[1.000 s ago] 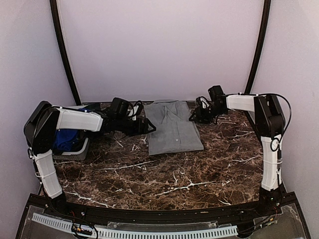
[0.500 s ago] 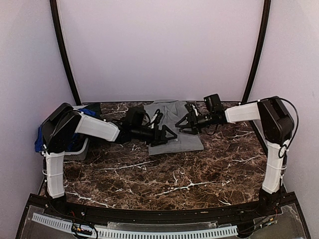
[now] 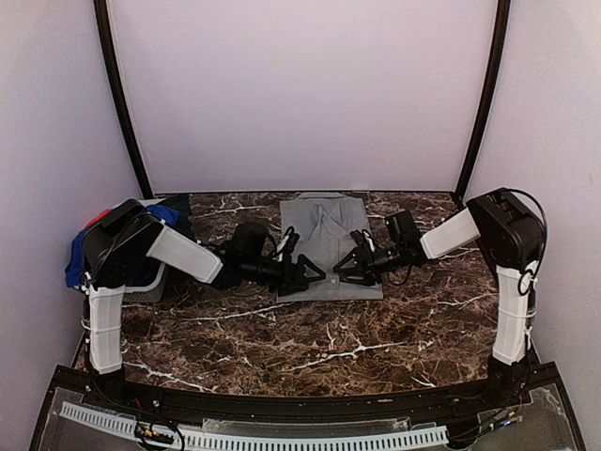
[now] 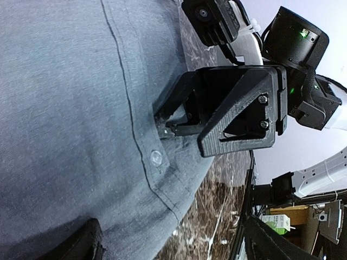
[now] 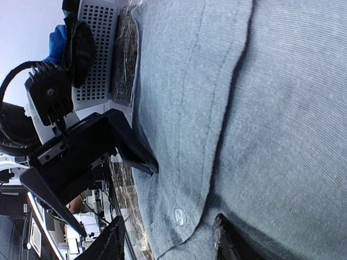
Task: Fold and stack the mixed laundry pile
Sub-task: Smooth out the 2/3-rectangle-folded shirt at the center of the board.
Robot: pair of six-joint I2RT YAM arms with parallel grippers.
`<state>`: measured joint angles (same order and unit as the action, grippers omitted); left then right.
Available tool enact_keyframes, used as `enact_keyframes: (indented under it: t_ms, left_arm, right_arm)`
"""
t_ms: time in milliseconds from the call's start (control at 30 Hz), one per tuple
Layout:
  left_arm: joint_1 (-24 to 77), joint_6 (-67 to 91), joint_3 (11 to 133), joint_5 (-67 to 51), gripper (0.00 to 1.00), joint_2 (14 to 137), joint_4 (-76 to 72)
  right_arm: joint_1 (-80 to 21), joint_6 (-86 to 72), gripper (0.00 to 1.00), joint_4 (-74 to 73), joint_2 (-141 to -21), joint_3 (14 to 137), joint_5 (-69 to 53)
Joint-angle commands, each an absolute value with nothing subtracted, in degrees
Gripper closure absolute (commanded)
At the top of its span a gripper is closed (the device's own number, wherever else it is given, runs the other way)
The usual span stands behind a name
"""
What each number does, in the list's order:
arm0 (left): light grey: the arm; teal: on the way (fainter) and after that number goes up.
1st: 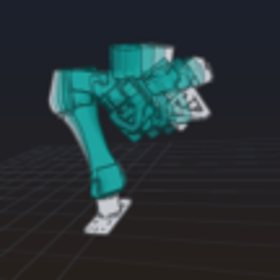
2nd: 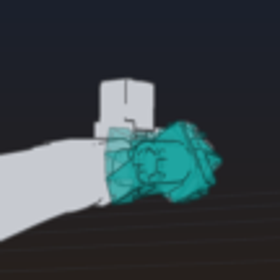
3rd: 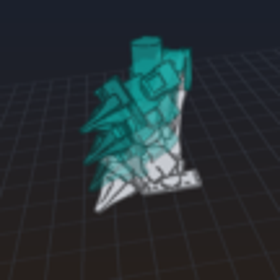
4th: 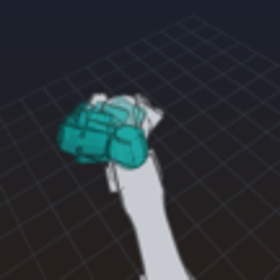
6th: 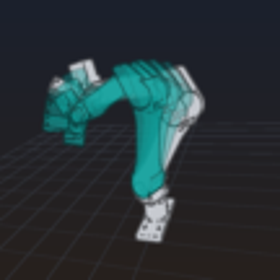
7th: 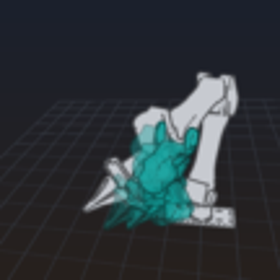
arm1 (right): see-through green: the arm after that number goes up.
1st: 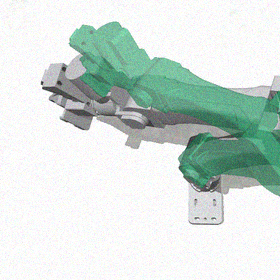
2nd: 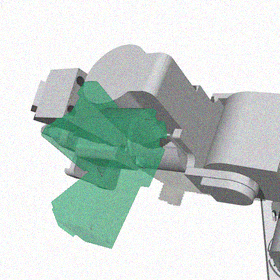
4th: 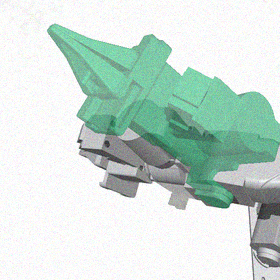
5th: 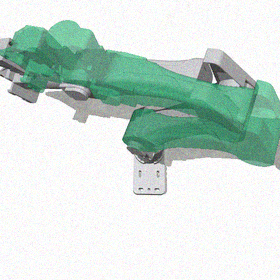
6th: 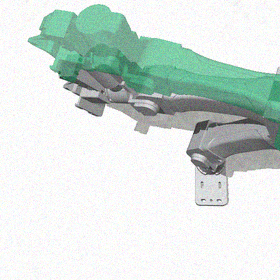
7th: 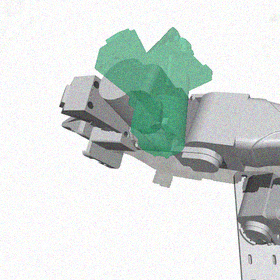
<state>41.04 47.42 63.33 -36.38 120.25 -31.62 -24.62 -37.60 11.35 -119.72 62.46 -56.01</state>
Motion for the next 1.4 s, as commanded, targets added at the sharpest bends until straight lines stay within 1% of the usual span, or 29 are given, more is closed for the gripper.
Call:
enact_keyframes:
  t_ms: [0, 100, 200, 300, 367, 467, 567, 600, 667, 800, 900, 967, 1100, 1200, 1300, 1367]
  left_arm:
    - [43.3, 50.2, 53.0, -33.8, 0.10, 115.5, -29.6]
    - [46.2, 52.1, 46.5, -34.1, 0.10, 112.5, -33.4]
    - [47.6, 52.7, 44.3, -34.7, 0.10, 109.2, -34.8]
    - [47.8, 48.6, 47.2, -34.5, 0.11, 104.8, -30.5]
    - [48.1, 43.7, 51.9, -33.5, 0.11, 103.7, -24.6]
    - [47.9, 38.4, 60.3, -30.7, 0.11, 105.0, -17.2]
    - [46.3, 37.5, 64.7, -31.2, 0.11, 109.5, -16.9]
    - [45.9, 38.0, 65.8, -31.7, 0.12, 110.5, -18.8]
    - [44.3, 40.1, 66.6, -33.4, 0.13, 113.9, -22.5]
    - [41.8, 41.7, 67.6, -33.7, 0.14, 120.2, -24.4]
    - [41.3, 42.3, 66.1, -33.8, 0.14, 121.4, -25.2]
    - [41.2, 42.7, 62.9, -33.3, 0.15, 121.3, -26.1]
    - [40.9, 44.7, 56.2, -32.6, 0.16, 117.9, -29.2]
    - [40.9, 42.2, 53.9, -30.9, 0.17, 114.4, -27.5]
    - [42.0, 36.0, 53.4, -26.0, 0.14, 107.2, -20.1]
    - [44.3, 28.4, 54.5, -19.0, 0.12, 102.5, -13.4]
  right_arm:
    - [-29.2, -42.2, 0.48, 15.6, -115.8, 52.1, -53.3]
    - [-30.7, -44.3, 0.47, 18.5, -111.5, 47.4, -53.5]
    - [-30.7, -43.1, 0.47, 17.2, -106.1, 45.7, -52.6]
    - [-30.1, -39.0, 0.47, 10.7, -101.7, 47.9, -49.4]
    - [-29.4, -37.2, 0.47, 8.0, -100.6, 49.8, -48.2]
    - [-27.8, -36.0, 0.50, 6.2, -102.2, 52.7, -48.1]
    - [-25.6, -35.1, 0.54, 5.6, -105.4, 54.7, -48.0]
    - [-24.9, -34.7, 0.57, 5.0, -106.8, 55.2, -47.9]
    - [-23.5, -33.5, 0.59, 3.7, -108.9, 55.6, -46.9]
    - [-20.7, -31.8, 0.62, 2.9, -113.1, 56.3, -45.4]
    - [-21.0, -30.0, 0.63, 1.2, -116.4, 59.3, -45.3]
    - [-21.4, -29.5, 0.65, 0.6, -118.6, 61.7, -46.0]
    - [-23.1, -27.9, 0.67, -3.0, -121.2, 66.2, -46.1]
    - [-24.6, -26.4, 0.67, -5.0, -119.6, 66.0, -46.4]
    - [-24.8, -26.1, 0.68, -5.7, -114.8, 62.4, -46.7]
    - [-24.8, -25.5, 0.70, -7.6, -110.8, 60.2, -45.5]
